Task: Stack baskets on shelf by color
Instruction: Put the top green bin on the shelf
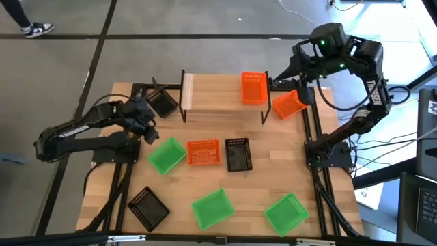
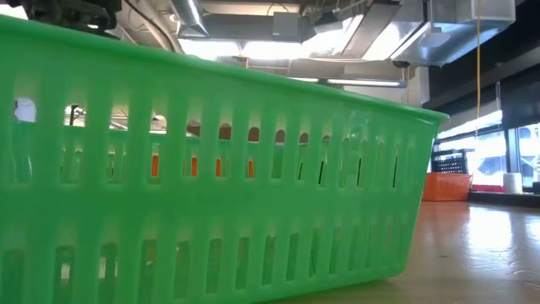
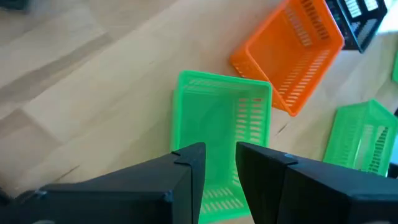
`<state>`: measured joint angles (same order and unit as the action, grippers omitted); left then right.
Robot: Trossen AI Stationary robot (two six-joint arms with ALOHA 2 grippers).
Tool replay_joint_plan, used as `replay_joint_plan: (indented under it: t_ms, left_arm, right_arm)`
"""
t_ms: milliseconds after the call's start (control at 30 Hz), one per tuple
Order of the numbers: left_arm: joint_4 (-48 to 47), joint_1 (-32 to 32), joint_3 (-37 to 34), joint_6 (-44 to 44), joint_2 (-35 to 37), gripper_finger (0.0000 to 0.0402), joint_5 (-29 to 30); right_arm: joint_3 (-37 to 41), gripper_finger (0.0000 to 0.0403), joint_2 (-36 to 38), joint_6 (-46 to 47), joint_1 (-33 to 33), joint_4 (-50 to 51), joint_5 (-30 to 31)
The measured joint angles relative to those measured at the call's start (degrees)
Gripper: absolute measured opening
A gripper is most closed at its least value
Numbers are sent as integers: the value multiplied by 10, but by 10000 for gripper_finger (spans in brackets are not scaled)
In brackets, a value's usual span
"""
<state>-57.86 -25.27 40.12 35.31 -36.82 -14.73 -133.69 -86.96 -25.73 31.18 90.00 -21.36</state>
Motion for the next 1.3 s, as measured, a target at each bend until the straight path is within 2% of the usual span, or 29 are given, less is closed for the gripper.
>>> replay_joint_plan:
  t_ms: [167, 300, 533, 833, 1033, 1300]
  left_arm:
    - [48, 44, -25, 3, 0, 80, 1]
    - [78, 79, -52, 1, -15, 80, 5]
    - [87, 125, -71, -34, -37, 80, 79]
    - [88, 148, -71, -26, -76, 80, 107]
    - [96, 153, -71, -24, -111, 80, 146]
    - [108, 153, -71, 0, -143, 80, 145]
  right_arm:
    - [0, 122, 0, 0, 0, 0, -35]
    - [0, 122, 0, -1, 0, 0, -38]
    - [0, 122, 0, -2, 0, 0, -38]
    - [0, 122, 0, -2, 0, 0, -38]
    - [0, 122, 0, -2, 0, 0, -41]
    - [0, 122, 0, -2, 0, 0, -102]
